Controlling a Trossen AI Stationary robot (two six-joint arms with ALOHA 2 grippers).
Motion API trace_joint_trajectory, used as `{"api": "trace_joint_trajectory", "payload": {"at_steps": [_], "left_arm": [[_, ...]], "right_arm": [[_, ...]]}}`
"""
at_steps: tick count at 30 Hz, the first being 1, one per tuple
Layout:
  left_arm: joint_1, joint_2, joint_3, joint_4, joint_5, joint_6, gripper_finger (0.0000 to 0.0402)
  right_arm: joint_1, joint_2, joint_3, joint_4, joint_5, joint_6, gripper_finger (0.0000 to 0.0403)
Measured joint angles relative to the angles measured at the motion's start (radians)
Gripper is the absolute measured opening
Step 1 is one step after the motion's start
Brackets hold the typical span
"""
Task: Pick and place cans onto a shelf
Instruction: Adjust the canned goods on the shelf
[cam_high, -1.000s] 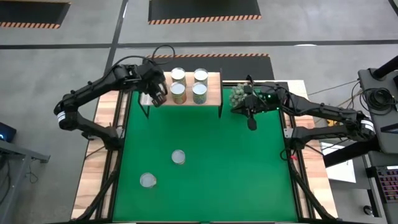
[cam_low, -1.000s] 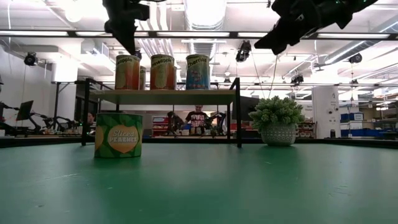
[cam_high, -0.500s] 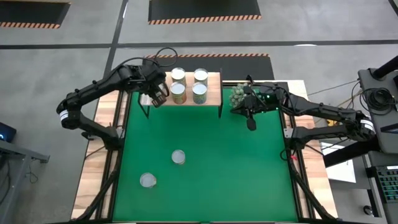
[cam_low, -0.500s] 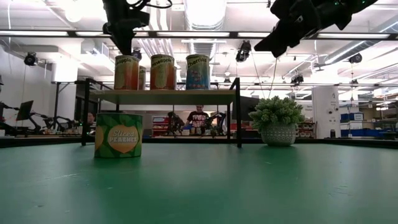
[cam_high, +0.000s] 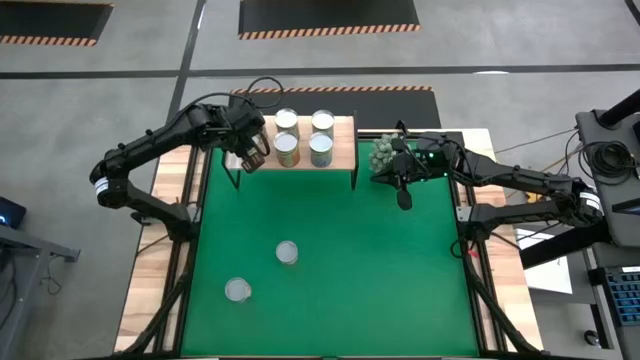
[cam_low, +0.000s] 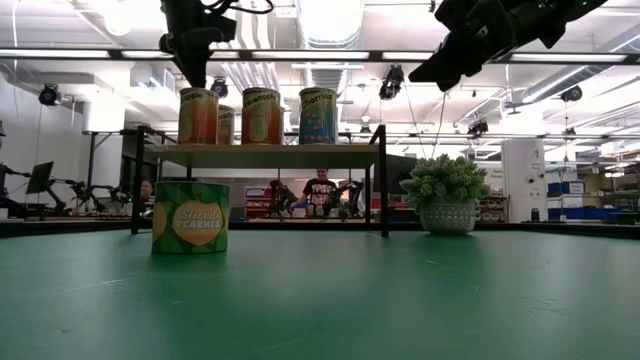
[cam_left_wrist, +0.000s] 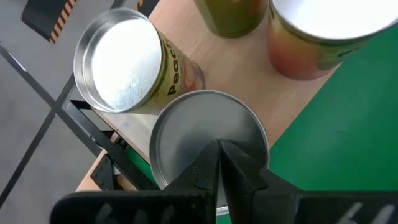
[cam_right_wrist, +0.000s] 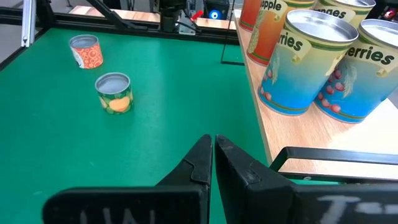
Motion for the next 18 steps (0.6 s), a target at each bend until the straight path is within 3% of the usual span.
{"api": "trace_joint_trajectory", "payload": {"at_steps": [5,10,18], "left_arm": [[0.0,-0.002,0.036,0.025,-0.002,0.044,0.0],[0.008,-0.001,0.04,0.15,-0.119,0.139,0.0],[0.128,0.037,0.036,0.235,-0.14,0.221,0.0]], "right_arm": [[0.0,0.0,0.0,0.003,0.0,-0.002,0.0009],[0.0,0.0,0.0,0.008,0.0,-0.003,0.0009],[0.0,0.0,0.0,0.008,0.0,-0.005,0.0009]]}}
